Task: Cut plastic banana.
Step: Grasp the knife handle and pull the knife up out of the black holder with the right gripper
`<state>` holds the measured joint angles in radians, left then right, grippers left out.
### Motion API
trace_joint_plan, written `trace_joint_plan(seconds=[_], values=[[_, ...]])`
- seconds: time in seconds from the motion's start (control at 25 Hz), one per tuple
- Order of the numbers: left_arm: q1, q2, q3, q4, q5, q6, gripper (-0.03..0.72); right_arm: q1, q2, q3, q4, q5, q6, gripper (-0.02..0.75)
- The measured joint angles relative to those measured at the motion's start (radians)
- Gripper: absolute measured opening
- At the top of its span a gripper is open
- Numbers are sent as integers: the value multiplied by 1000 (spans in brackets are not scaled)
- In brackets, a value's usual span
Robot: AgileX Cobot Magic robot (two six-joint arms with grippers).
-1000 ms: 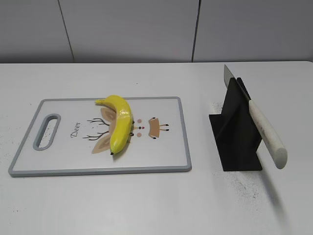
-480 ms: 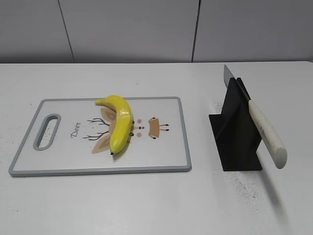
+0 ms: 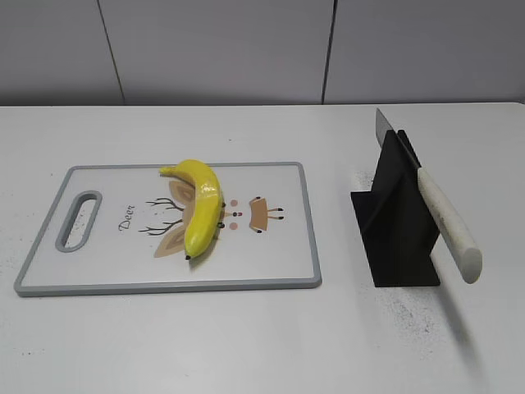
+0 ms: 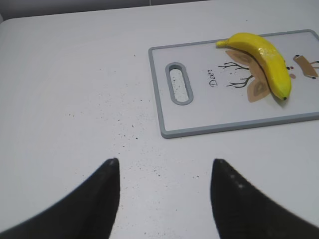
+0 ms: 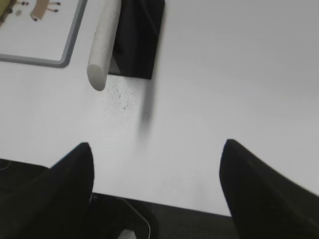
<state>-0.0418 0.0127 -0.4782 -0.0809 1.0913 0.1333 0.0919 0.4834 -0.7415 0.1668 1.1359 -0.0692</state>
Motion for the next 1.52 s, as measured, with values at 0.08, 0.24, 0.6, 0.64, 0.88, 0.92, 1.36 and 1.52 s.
trace_joint_plan(seconds=[0.08, 0.24, 0.6, 0.64, 0.88, 0.92, 1.36, 1.52], values=[[0, 0, 0, 0, 0, 0, 553, 0, 59, -21, 0, 21, 4, 592], [0, 0, 0, 0, 0, 0, 553, 34, 154, -41, -7, 24, 57, 592], [0, 0, 0, 0, 0, 0, 553, 249, 394, -83, -94, 24, 196, 592], [0, 0, 0, 0, 0, 0, 553, 256, 431, -100, -100, 24, 210, 592], [0, 0, 0, 0, 0, 0, 553, 262, 641, -229, -52, 23, 228, 592], [0, 0, 0, 0, 0, 0, 553, 262, 672, -253, -42, 23, 228, 592], [0, 0, 0, 0, 0, 0, 553, 262, 976, -412, -15, 28, 229, 592], [0, 0, 0, 0, 0, 0, 553, 262, 1074, -414, -15, 26, 229, 592]])
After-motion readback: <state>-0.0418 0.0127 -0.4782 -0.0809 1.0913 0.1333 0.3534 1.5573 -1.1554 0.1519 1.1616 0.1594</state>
